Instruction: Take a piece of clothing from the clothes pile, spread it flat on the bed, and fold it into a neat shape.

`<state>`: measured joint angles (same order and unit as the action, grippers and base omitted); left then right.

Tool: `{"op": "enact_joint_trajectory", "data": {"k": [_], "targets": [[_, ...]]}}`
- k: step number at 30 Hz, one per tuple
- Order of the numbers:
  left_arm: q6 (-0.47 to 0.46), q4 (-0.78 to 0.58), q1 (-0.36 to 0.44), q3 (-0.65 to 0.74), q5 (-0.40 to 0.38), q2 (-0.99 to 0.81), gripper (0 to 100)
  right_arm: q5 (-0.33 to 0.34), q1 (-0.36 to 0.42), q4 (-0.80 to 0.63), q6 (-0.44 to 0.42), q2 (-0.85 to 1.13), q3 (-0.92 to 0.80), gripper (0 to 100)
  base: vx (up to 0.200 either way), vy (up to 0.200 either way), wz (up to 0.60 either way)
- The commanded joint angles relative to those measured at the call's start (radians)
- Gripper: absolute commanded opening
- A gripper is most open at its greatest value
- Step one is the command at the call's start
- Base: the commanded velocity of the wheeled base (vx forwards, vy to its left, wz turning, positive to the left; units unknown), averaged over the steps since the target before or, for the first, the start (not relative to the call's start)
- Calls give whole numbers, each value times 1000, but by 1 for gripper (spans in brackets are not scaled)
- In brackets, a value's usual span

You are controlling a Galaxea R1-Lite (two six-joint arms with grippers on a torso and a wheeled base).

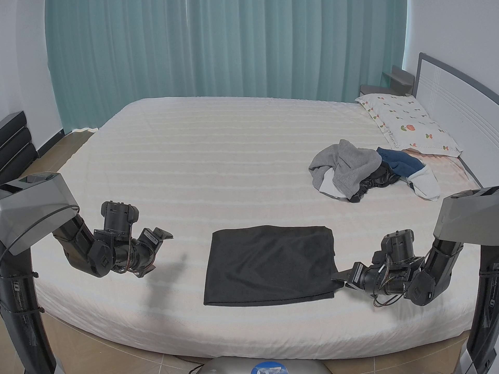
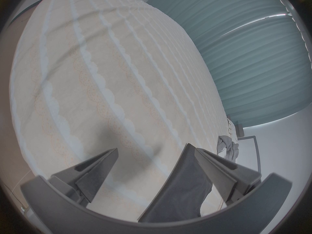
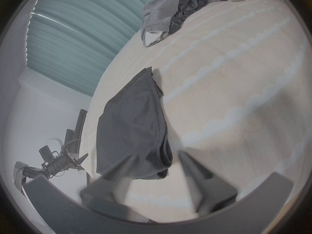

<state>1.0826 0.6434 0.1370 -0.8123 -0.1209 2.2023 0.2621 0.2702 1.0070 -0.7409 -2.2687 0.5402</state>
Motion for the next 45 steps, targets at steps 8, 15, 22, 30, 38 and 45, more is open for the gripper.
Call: {"op": "enact_joint_trajectory", "data": {"k": [8, 15, 22, 30, 38, 45], "targets": [[0, 1, 0, -1, 0, 0, 100, -4, 3, 4, 3, -6, -42, 0, 0, 0, 0], [0, 1, 0, -1, 0, 0, 100, -4, 3, 4, 5, -5, -49, 0, 0, 0, 0], [2, 1, 0, -1, 0, 0, 100, -4, 1, 7, 23, -2, -62, 100, 0, 0, 0], [7, -2, 0, -5, -3, -1, 100, 16, -65, 27, -46, 80, -54, 100, 0, 0, 0], [2, -1, 1, 4, -2, -4, 100, 69, -160, 25, -78, 64, -3, 100, 0, -150, 0], [5, -2, 29, 13, -2, -12, 100, 72, -177, 27, -80, 14, 30, 100, 0, -200, 0]]}}
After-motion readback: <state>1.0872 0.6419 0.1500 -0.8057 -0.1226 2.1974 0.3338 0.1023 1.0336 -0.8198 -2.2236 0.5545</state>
